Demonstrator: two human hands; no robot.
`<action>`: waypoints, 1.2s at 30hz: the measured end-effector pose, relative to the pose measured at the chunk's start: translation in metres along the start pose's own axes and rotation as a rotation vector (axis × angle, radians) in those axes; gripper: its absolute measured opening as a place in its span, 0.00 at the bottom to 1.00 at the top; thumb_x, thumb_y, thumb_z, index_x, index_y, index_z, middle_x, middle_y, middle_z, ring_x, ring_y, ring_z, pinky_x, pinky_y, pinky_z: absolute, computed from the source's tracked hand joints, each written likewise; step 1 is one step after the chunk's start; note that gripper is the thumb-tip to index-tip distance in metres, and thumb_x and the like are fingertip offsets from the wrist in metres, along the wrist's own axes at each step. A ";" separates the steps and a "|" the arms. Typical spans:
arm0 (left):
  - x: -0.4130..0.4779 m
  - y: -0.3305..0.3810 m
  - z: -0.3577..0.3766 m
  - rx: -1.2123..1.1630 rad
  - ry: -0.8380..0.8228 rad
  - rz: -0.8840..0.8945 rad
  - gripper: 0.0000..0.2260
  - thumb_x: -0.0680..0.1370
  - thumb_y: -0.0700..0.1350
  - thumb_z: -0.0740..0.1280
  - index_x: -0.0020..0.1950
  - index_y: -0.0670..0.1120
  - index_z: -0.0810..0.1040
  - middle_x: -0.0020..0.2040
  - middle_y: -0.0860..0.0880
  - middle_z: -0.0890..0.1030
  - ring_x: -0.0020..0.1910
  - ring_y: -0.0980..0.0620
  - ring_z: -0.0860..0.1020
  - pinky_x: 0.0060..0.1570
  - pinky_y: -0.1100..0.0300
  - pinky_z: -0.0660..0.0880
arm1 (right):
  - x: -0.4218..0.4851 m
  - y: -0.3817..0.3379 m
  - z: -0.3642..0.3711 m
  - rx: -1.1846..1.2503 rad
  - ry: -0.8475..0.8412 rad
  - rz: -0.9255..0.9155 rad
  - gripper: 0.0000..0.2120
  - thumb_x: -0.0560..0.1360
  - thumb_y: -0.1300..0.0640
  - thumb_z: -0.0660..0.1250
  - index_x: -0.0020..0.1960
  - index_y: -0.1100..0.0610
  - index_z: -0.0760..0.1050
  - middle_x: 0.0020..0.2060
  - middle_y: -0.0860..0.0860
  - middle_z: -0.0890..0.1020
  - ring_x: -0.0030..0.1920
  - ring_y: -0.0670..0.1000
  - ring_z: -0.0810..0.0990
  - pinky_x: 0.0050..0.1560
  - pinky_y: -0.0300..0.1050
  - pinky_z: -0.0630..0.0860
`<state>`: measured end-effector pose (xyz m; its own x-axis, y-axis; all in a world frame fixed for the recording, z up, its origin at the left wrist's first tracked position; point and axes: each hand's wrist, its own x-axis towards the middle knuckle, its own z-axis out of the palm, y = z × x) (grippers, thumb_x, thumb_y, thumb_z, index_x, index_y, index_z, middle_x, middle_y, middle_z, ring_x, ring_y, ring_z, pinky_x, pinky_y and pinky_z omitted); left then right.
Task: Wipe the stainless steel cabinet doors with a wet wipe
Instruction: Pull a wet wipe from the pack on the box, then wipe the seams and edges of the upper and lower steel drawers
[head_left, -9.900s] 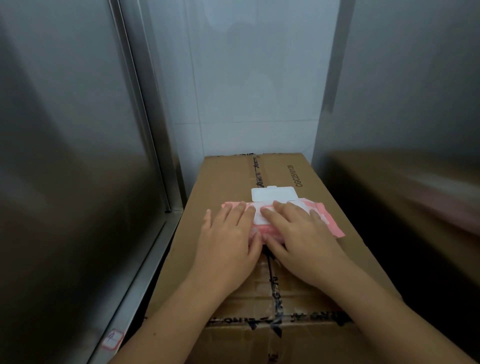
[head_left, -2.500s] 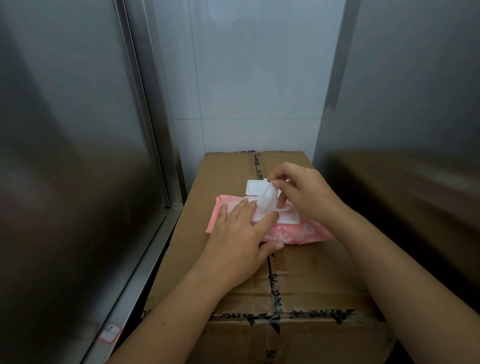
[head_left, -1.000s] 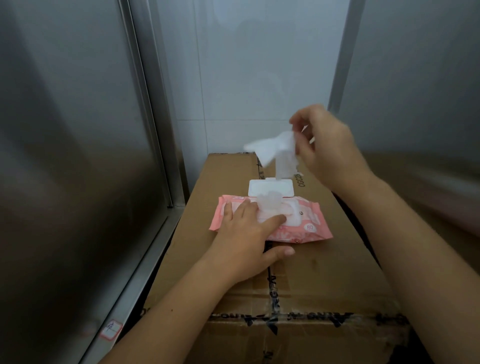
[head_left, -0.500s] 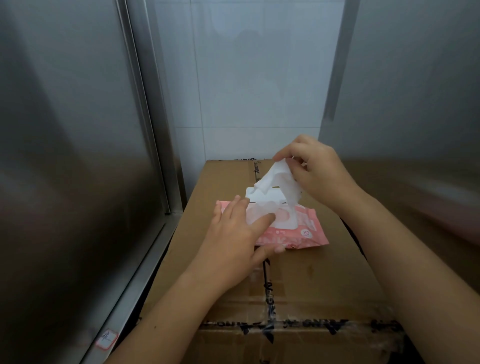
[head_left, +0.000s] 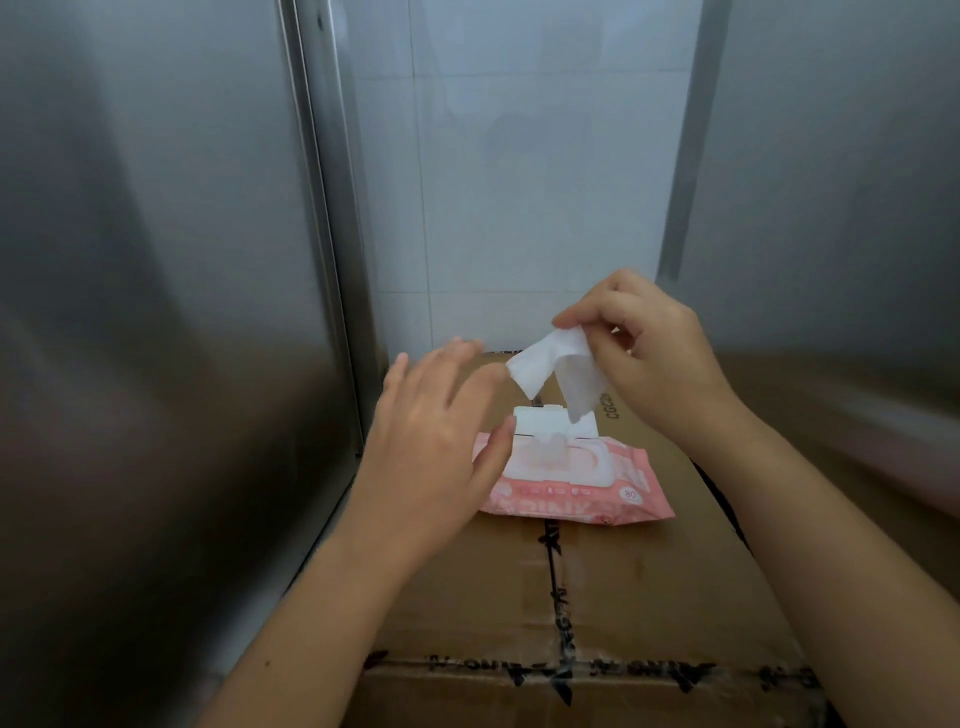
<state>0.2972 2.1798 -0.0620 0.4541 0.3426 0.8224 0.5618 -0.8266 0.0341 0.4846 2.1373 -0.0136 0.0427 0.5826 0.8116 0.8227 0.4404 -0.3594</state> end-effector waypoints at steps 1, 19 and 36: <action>0.000 -0.001 -0.004 0.008 0.006 -0.001 0.15 0.75 0.49 0.59 0.59 0.45 0.75 0.61 0.43 0.77 0.63 0.48 0.69 0.64 0.46 0.59 | 0.000 -0.006 0.001 0.019 -0.011 -0.002 0.13 0.73 0.66 0.59 0.46 0.60 0.82 0.40 0.48 0.74 0.41 0.35 0.73 0.40 0.27 0.68; -0.070 0.014 -0.095 0.200 -0.022 -0.195 0.18 0.74 0.50 0.59 0.60 0.44 0.78 0.60 0.45 0.77 0.64 0.49 0.70 0.64 0.46 0.60 | -0.040 -0.089 0.037 0.323 -0.188 -0.117 0.13 0.72 0.63 0.59 0.46 0.57 0.82 0.41 0.42 0.74 0.42 0.36 0.74 0.41 0.26 0.67; -0.180 0.146 -0.217 0.512 0.116 -0.617 0.13 0.73 0.47 0.61 0.53 0.45 0.80 0.58 0.49 0.78 0.61 0.54 0.73 0.58 0.45 0.73 | -0.116 -0.196 0.030 0.820 -0.600 -0.318 0.10 0.75 0.67 0.65 0.47 0.56 0.81 0.43 0.41 0.74 0.46 0.40 0.74 0.41 0.27 0.69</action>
<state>0.1473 1.9008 -0.0820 -0.1002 0.5983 0.7950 0.9474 -0.1867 0.2599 0.3010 2.0039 -0.0511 -0.5774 0.5032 0.6430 0.1045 0.8266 -0.5530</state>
